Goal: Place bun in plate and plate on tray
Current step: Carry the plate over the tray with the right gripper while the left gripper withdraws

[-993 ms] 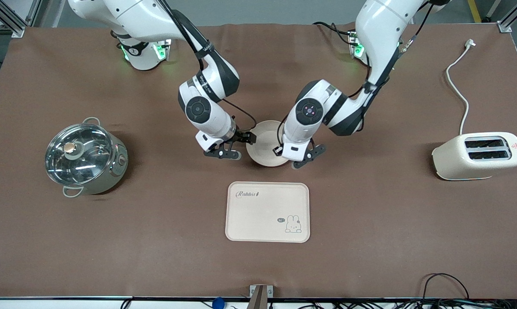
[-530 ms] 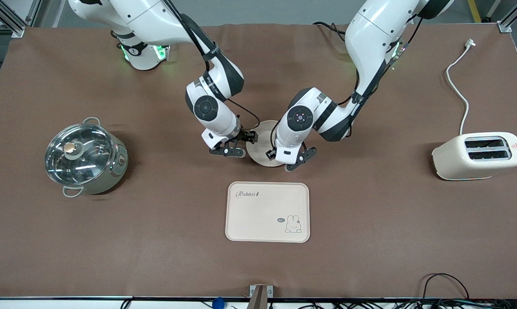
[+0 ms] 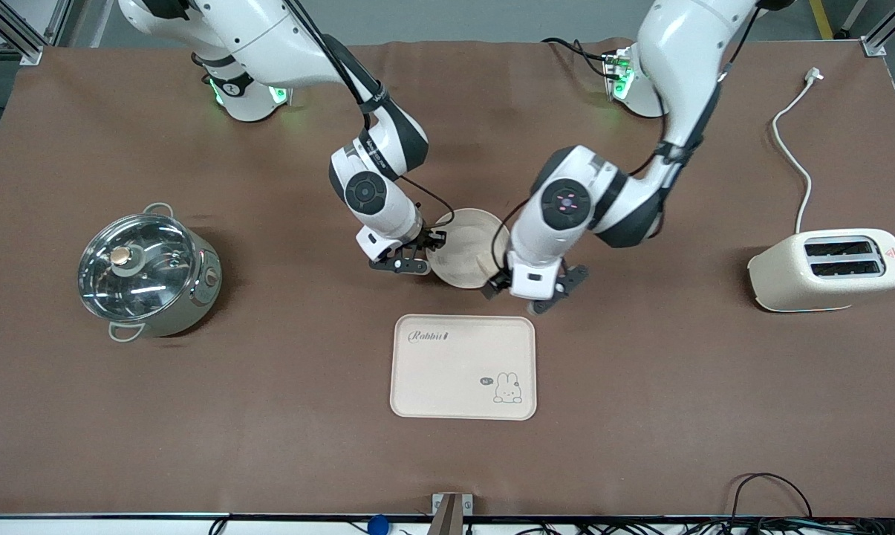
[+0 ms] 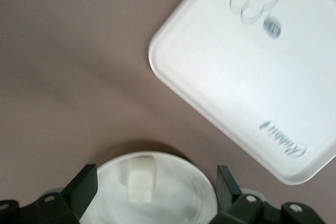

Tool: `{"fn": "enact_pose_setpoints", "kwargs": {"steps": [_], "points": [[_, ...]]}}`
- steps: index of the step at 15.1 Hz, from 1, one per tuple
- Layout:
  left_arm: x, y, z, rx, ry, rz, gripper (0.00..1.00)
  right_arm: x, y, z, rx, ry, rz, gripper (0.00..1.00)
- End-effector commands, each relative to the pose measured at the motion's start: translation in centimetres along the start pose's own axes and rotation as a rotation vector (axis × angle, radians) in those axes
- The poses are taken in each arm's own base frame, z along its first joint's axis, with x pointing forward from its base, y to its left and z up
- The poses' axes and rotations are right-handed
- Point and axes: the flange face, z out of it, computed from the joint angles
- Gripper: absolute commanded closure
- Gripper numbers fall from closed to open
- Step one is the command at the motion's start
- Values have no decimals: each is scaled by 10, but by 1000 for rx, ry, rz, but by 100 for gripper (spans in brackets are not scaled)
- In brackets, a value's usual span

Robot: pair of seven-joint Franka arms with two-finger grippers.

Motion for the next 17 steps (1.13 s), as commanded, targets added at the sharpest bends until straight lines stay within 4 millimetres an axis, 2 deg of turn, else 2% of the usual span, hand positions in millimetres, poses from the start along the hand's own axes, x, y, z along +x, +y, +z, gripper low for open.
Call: {"fn": "enact_pose_setpoints", "kwargs": {"steps": [1,3,7,8,10,11,13,15,17], "points": [[29,1,-42,15,2,12,0,-1,-6,1,2,3,10,88],[49,-1,-57,0,9,-1,0,0,-7,-1,5,6,9,98],[77,-6,-75,-29,30,-7,0,0,-6,0,1,2,9,100],[90,-10,-83,-41,37,-14,0,4,-3,-4,3,-3,16,100],[107,-14,-95,-60,50,-13,0,5,-6,-35,24,1,30,100],[118,-18,-101,-70,57,-12,0,11,-2,-59,29,-11,47,100],[143,-29,-112,-84,72,6,0,26,13,-89,33,-27,83,100],[168,-42,-122,-94,87,43,0,35,14,-101,54,-7,94,100],[195,-60,-123,-89,93,98,0,54,6,-128,115,28,113,100]]}}
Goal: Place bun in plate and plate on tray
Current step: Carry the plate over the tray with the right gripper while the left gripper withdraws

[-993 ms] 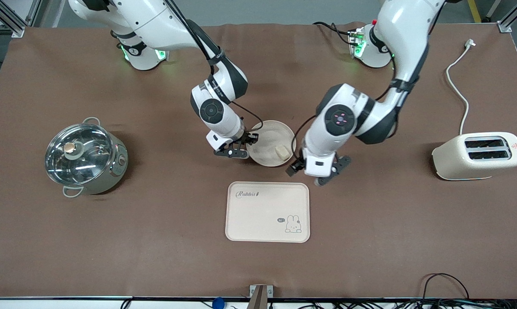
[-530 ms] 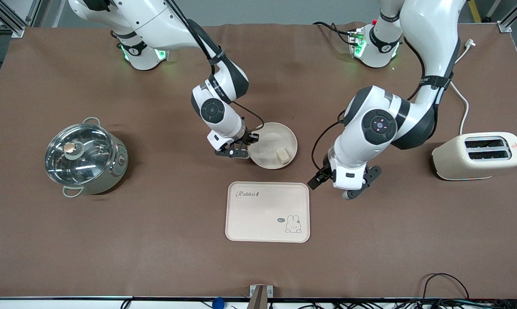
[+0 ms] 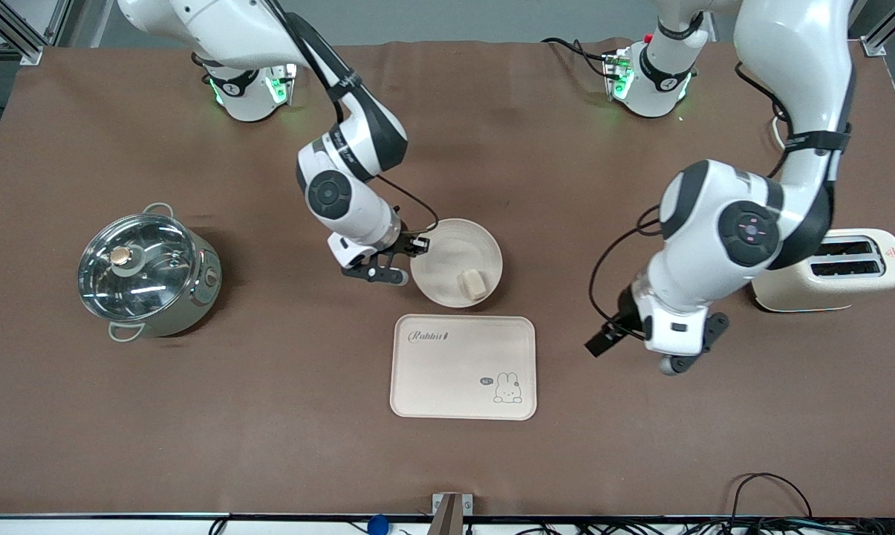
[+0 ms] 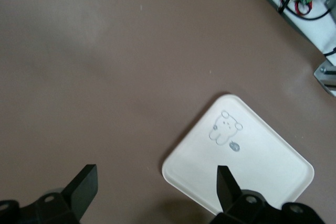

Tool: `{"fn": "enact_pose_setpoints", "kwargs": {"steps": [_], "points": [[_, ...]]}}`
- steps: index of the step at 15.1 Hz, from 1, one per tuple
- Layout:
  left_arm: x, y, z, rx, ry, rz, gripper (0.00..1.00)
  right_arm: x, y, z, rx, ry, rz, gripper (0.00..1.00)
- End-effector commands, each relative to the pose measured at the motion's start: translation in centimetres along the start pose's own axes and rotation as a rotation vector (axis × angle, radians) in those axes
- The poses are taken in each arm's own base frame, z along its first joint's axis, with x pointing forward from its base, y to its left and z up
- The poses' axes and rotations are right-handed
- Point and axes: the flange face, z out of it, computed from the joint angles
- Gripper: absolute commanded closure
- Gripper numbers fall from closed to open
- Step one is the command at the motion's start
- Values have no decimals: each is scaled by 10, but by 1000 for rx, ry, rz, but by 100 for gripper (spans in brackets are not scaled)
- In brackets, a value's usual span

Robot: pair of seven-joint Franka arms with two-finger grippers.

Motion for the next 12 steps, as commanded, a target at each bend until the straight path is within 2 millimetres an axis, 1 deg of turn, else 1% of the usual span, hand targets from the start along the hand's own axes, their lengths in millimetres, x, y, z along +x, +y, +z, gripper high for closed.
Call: {"fn": "enact_pose_setpoints", "kwargs": {"steps": [1,3,4,6,7,8,9,10,11,12], "points": [[32,-20,-3,8,-1,89,0,19,-15,-28,83,21,35,100],[57,-38,-2,10,5,134,0,47,-22,-23,111,35,65,100],[69,-48,-2,18,13,151,0,65,-14,-14,116,40,89,100],[87,-65,-5,72,65,225,0,103,-4,-12,152,63,133,100],[95,-73,-6,107,93,256,0,117,-1,-7,161,67,148,100],[100,-78,-6,135,109,283,0,127,4,4,166,63,174,100],[101,-81,-4,164,109,321,0,136,3,12,182,71,189,100],[103,-87,-9,191,103,355,0,142,3,19,193,82,204,100],[107,-96,-15,221,96,389,0,145,3,25,201,97,210,100],[115,-107,-31,232,99,421,0,147,-1,31,206,104,205,100]]}}
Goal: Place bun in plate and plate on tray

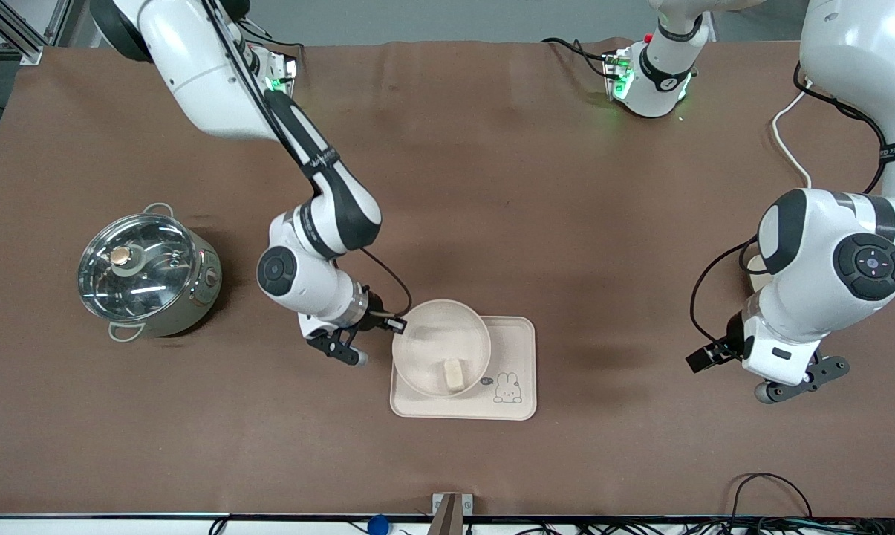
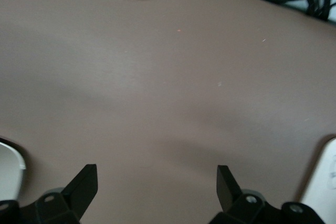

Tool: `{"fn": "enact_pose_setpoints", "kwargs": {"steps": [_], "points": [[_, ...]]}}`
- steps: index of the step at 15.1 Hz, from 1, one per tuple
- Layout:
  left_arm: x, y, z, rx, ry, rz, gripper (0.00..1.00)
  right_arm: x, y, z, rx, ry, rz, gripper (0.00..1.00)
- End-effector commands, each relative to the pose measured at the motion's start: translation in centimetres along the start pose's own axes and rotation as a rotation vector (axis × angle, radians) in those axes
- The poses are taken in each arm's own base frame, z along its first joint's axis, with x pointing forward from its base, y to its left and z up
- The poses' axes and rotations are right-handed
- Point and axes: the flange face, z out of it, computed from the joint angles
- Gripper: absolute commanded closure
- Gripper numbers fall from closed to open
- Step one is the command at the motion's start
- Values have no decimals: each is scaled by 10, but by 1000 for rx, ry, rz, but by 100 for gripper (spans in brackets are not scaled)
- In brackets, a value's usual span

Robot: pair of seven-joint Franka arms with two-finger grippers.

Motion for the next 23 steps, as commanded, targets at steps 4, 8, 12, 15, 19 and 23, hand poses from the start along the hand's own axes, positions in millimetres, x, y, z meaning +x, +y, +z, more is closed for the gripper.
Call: {"fn": "enact_pose_setpoints", "kwargs": {"steps": [4,8,12,15,19,23], "points": [[1,-56,-94,54,20,199,0,8,-23,22,59,11,49,100],[-21,-74,-164,83,34,179,0,4,-22,36,40,8,33,100],[-50,-86,-211,83,-22,258,0,-7,-26,43,15,14,-3,100],[-74,-111,-237,10,-33,260,0,-7,-24,44,11,12,2,84],[-109,-115,-248,23,-52,268,0,4,-17,36,12,19,15,34],[-102,-112,-248,16,-69,299,0,17,-19,3,36,40,26,0]]}}
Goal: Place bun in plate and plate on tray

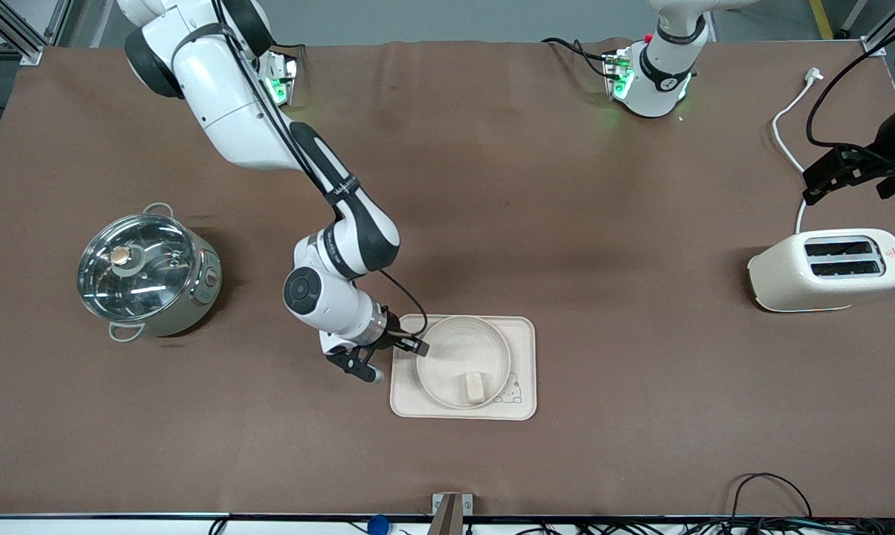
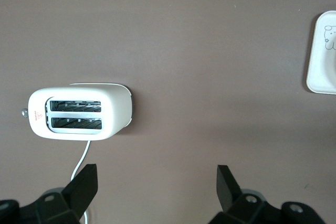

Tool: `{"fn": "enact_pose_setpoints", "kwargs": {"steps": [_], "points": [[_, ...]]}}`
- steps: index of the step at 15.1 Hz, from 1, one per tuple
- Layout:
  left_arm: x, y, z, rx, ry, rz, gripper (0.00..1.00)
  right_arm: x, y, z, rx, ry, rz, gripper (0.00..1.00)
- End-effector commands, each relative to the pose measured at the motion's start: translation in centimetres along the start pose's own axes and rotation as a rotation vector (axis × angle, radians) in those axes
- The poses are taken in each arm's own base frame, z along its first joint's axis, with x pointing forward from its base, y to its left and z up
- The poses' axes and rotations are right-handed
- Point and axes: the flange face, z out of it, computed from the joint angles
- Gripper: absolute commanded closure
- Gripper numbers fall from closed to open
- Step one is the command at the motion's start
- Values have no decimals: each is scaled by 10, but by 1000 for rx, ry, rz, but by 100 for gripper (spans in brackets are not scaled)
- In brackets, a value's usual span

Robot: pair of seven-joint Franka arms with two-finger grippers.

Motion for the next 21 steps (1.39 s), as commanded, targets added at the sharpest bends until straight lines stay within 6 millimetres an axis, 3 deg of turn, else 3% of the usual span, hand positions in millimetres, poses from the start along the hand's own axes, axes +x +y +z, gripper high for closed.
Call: {"fn": "enact_pose_setpoints", "kwargs": {"steps": [1,5,8,11,13,17,21], "points": [[11,-4,-1,-22,3,30,0,14,-5,-49,23,27,8,0],[28,-11,-17,-35,40,-1,0,32,-2,-129,0,-7,24,0],[28,-11,-22,-46,47,13,0,55,24,-202,-84,-22,-52,0],[24,-9,-28,-66,54,19,0,71,70,-268,-158,-35,-97,0],[14,-5,-29,-67,10,32,0,61,103,-306,-236,-17,-183,0],[13,-2,-22,-79,-21,52,0,13,164,-388,-372,42,-309,0],[14,-4,-20,-101,-27,45,0,-2,216,-477,-407,21,-407,0]]}}
